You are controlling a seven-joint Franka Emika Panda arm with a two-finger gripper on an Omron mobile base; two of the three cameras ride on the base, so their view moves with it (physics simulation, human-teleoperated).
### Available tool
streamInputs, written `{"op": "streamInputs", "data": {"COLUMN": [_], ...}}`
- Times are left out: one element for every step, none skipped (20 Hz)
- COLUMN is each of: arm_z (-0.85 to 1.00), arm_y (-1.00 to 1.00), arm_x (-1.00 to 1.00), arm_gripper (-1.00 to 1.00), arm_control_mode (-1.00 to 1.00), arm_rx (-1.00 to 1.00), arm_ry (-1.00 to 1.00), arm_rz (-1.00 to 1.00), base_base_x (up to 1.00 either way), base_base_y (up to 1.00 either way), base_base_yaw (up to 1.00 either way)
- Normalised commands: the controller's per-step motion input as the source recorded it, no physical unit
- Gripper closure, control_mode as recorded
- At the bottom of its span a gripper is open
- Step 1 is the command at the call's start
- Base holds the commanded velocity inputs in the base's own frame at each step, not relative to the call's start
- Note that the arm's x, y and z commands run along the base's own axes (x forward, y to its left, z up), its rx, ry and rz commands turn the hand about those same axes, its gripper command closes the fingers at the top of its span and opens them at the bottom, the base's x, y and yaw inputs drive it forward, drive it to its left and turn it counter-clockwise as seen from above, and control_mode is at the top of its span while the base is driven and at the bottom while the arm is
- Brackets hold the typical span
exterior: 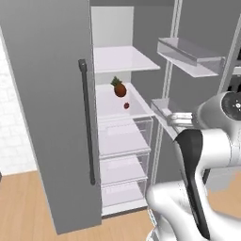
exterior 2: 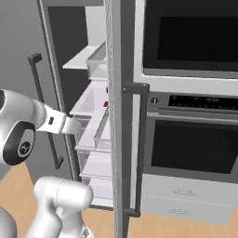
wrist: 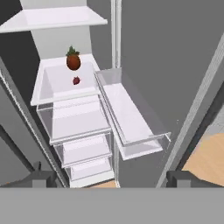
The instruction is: Take the strawberry from the fridge and place it on top of the pancake, located on the dining counter.
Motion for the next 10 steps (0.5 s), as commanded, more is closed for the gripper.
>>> {"op": "streamInputs", "data": {"arm_z": [0.0,0.0,0.0,0.0,0.0,0.0,0.0,0.0,0.0,0.0], "arm_y": [0.0,0.0,0.0,0.0,0.0,0.0,0.0,0.0,0.0,0.0], "arm_x": [0.0,0.0,0.0,0.0,0.0,0.0,0.0,0.0,0.0,0.0], "arm_gripper": [-1.0,-1.0,-1.0,-1.0,-1.0,-1.0,-1.0,-1.0,-1.0,-1.0], "arm_control_mode": [1.0,1.0,1.0,1.0,1.0,1.0,1.0,1.0,1.0,1.0], "arm_rx": [0.0,0.0,0.0,0.0,0.0,0.0,0.0,0.0,0.0,0.0], "arm_ry": [0.0,0.0,0.0,0.0,0.0,0.0,0.0,0.0,0.0,0.0], "arm_rz": [0.0,0.0,0.0,0.0,0.0,0.0,0.0,0.0,0.0,0.0], "base_base_x": [-0.69,-0.75,-0.65,-0.52,-0.43,-0.21,0.0,0.04,0.24,0.55], "base_base_y": [0.97,1.0,1.0,1.0,1.0,1.0,0.64,0.11,0.0,-0.22], "base_base_yaw": [0.0,0.0,0.0,0.0,0.0,0.0,0.0,0.0,0.01,0.03]}}
